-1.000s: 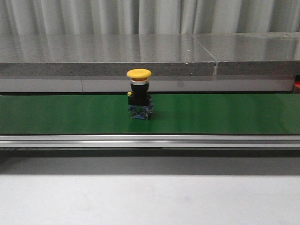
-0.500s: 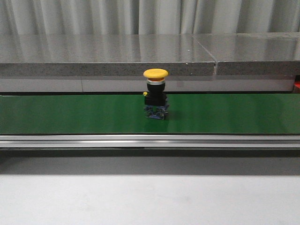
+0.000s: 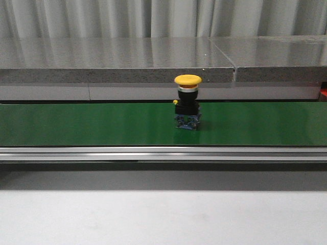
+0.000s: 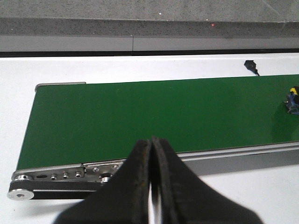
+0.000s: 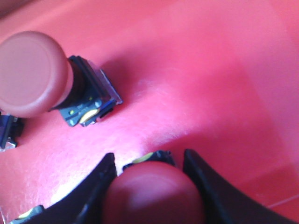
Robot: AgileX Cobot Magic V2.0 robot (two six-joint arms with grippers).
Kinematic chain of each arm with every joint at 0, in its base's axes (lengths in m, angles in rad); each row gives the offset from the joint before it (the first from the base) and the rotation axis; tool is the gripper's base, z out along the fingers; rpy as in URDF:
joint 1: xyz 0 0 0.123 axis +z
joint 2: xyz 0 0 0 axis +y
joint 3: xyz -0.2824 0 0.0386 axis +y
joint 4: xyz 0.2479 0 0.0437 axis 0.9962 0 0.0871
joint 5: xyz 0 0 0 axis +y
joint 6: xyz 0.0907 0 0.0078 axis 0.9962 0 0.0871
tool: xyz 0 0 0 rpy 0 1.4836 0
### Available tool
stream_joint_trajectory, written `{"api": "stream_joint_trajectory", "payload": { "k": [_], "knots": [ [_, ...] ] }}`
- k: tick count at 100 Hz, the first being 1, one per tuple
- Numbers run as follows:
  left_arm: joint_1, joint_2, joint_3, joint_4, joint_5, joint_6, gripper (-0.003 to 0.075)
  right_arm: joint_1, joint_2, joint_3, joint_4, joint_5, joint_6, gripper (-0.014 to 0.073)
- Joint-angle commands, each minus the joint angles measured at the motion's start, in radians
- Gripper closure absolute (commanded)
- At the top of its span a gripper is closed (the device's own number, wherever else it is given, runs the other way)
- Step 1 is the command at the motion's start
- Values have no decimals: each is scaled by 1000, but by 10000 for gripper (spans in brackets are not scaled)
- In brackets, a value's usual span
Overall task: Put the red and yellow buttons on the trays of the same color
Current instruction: 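Carry the red button into the red tray and release it, then lower the right gripper and grasp the yellow button on the belt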
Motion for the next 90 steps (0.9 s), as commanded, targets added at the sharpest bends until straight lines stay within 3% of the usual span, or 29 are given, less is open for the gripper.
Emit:
{"api": "stream_joint_trajectory", "payload": {
  "k": [1,11,21,68,90],
  "knots": [
    [-6,8,-30,-12,-73,-8,739,-1,-55,-29,22,-10,-1,210],
    [-6,8,-30,-12,-73,-8,739,-1,-58,-29,22,-1,-1,81],
    [-6,8,-30,-12,-73,-8,739,-1,-72,-29,22,-1,-1,28],
    [-6,8,-30,-12,-73,-8,739,-1,-290,-31,40,83,-1,31],
    [-6,8,-30,-12,-73,-8,739,18,-473,61,71,115,-2,31]
  ]
}}
